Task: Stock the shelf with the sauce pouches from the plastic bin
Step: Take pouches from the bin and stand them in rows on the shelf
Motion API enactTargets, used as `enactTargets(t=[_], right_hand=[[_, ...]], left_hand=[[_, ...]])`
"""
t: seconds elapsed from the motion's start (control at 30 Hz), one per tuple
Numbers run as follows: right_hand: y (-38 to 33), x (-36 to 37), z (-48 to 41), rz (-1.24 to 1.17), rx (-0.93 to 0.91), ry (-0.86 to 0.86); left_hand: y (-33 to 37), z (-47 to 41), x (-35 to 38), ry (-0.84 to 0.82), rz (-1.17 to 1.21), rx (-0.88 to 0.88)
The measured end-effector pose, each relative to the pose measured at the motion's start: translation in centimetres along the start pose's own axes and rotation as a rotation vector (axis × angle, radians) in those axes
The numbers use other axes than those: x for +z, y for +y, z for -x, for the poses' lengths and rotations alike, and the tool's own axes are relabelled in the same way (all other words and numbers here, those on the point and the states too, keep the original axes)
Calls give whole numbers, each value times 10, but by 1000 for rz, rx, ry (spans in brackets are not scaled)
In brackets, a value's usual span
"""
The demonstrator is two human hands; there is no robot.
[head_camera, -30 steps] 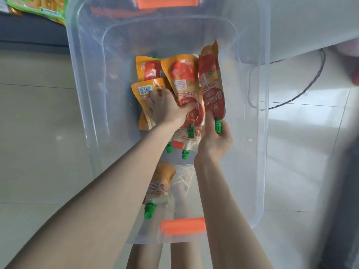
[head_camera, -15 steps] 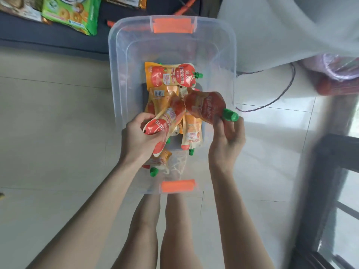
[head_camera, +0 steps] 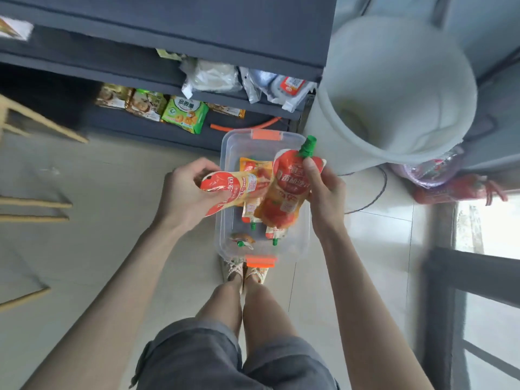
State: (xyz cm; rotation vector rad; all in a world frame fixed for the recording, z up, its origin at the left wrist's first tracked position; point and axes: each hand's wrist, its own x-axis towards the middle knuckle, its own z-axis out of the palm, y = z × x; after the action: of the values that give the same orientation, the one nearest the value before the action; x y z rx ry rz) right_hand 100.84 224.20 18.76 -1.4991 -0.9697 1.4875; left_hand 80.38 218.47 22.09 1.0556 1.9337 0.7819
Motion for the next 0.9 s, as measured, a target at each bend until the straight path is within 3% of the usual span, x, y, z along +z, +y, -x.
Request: enactTargets(t=[0.23,0.37,0.6,0.7,0.8,0.9], right_hand=[[-112,51,38,80,-96,-223],[-165,79,47,154,-177,-308],[-215,170,48,118,-302,-250],[-220,222,48,86,-334,-129],[-227,272,45,78,-377,37],[-239,309,39,35,-383,164]], left_hand=[[91,34,-84,-3,32,148],[133,30,-140,94,143,219],[149,-13,-199,299,627,133],[154,-28,-223,338,782,91],[155,-46,-253,306,753,114],[153,-63,-286,117,725,132]])
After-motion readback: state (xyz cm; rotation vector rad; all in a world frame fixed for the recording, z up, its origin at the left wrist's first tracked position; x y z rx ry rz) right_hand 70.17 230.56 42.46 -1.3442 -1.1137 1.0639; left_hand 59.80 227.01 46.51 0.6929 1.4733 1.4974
